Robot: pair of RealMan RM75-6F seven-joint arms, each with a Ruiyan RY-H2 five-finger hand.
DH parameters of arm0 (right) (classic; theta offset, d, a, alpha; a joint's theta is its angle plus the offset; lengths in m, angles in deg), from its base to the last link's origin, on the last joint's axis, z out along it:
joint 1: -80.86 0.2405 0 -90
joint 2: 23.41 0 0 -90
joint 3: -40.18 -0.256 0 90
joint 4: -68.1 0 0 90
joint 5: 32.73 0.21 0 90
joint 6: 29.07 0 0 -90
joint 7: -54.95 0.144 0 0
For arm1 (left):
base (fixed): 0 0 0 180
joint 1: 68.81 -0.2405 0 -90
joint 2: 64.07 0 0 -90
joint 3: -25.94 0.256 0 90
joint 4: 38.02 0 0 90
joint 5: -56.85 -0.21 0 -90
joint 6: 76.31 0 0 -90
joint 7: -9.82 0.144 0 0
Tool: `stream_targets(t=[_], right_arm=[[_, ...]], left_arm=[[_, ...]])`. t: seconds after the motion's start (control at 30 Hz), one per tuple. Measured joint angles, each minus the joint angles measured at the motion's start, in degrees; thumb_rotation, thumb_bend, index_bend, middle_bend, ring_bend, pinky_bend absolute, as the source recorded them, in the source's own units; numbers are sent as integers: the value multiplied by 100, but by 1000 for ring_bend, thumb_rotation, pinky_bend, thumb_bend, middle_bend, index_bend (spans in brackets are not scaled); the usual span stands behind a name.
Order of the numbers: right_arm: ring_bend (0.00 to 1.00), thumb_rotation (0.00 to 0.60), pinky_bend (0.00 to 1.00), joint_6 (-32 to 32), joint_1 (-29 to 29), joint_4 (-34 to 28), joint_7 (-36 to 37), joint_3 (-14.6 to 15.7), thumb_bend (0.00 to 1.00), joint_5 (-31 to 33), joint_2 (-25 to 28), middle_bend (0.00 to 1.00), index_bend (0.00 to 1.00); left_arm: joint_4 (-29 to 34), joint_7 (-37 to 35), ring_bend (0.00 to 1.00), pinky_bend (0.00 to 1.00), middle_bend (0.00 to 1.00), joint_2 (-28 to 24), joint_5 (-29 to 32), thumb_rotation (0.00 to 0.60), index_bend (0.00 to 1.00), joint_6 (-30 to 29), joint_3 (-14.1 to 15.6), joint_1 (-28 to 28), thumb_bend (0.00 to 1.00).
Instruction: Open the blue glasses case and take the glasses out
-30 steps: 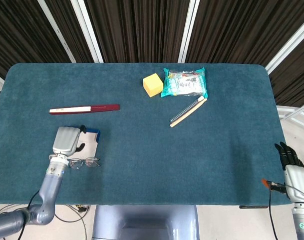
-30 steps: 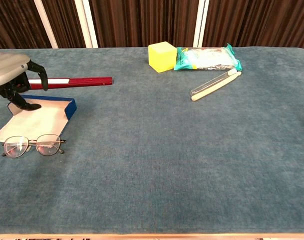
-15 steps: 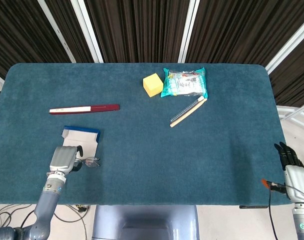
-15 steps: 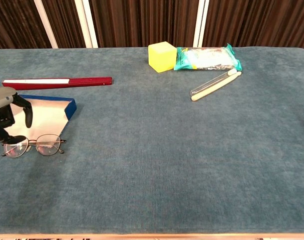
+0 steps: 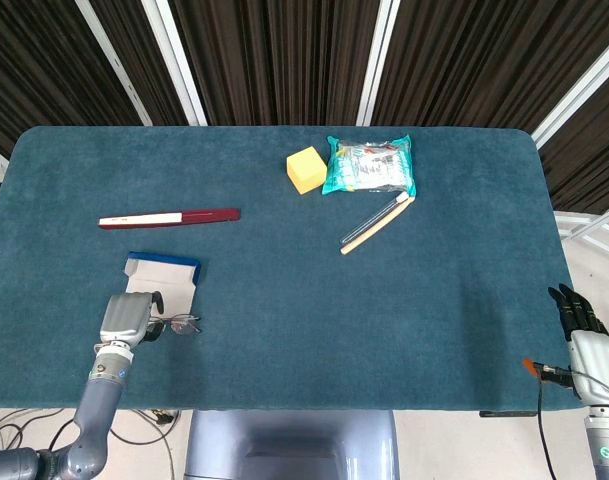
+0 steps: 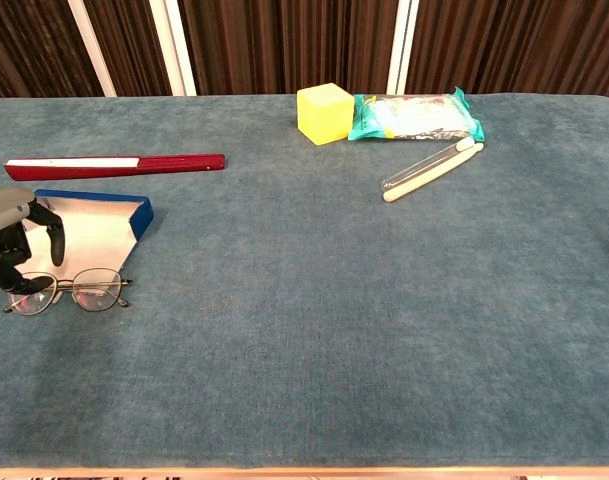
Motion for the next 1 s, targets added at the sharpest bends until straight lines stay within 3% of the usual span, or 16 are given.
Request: stream_targets(t=[1.0], right_arm=[[0, 600, 230, -11, -6, -8, 27, 8, 205, -18, 18, 0, 0]], left_arm=[[-120, 19, 1000, 1000, 1000, 220, 238, 600, 532, 37, 79, 145, 378]])
